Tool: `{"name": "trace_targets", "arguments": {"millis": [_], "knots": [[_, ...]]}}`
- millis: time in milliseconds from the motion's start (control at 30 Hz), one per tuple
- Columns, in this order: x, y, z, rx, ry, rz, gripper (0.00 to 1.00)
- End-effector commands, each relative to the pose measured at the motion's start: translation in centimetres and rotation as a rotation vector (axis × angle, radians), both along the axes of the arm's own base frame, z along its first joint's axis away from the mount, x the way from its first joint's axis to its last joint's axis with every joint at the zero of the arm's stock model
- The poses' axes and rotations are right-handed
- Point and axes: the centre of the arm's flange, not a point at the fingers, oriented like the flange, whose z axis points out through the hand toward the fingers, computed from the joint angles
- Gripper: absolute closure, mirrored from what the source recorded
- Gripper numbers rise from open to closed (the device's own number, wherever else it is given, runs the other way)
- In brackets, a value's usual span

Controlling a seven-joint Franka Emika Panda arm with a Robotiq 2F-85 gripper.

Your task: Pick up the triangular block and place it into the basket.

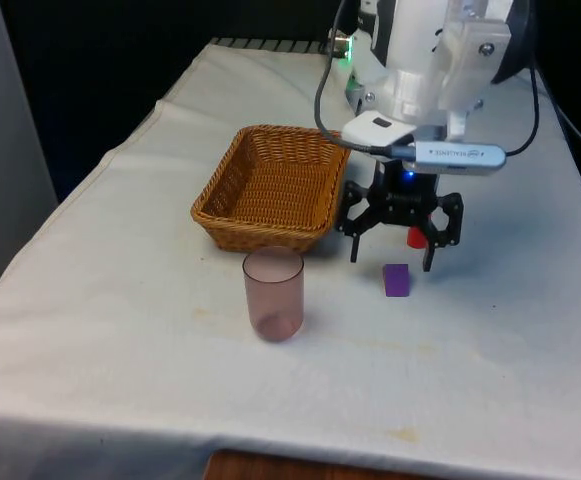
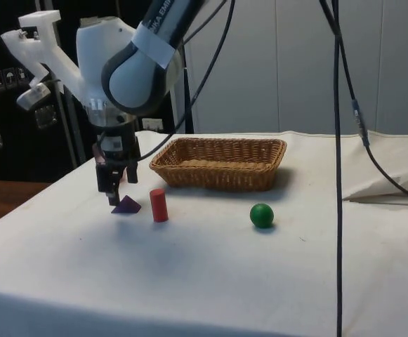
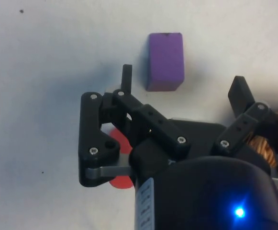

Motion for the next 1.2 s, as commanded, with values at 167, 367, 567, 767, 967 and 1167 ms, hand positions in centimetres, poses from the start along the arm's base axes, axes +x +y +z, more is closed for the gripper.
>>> {"name": "trace_targets", "arguments": {"millis": [167,367,567,767,967,1167], "knots": [[0.0,0.3,-0.5,0.006,-0.002,0.006,0.00],[-0.2,0.3,-0.4,0.003,0.001,0.013,0.00],[-0.3,0.3,-0.4,0.002,0.003,0.016,0.26],[-0.3,0.2,-0.4,0.000,0.003,0.018,0.58],[-0.3,0.2,-0.4,0.000,0.003,0.018,0.67],[-0.4,0.3,1.1,0.001,0.007,0.015,0.67]]}}
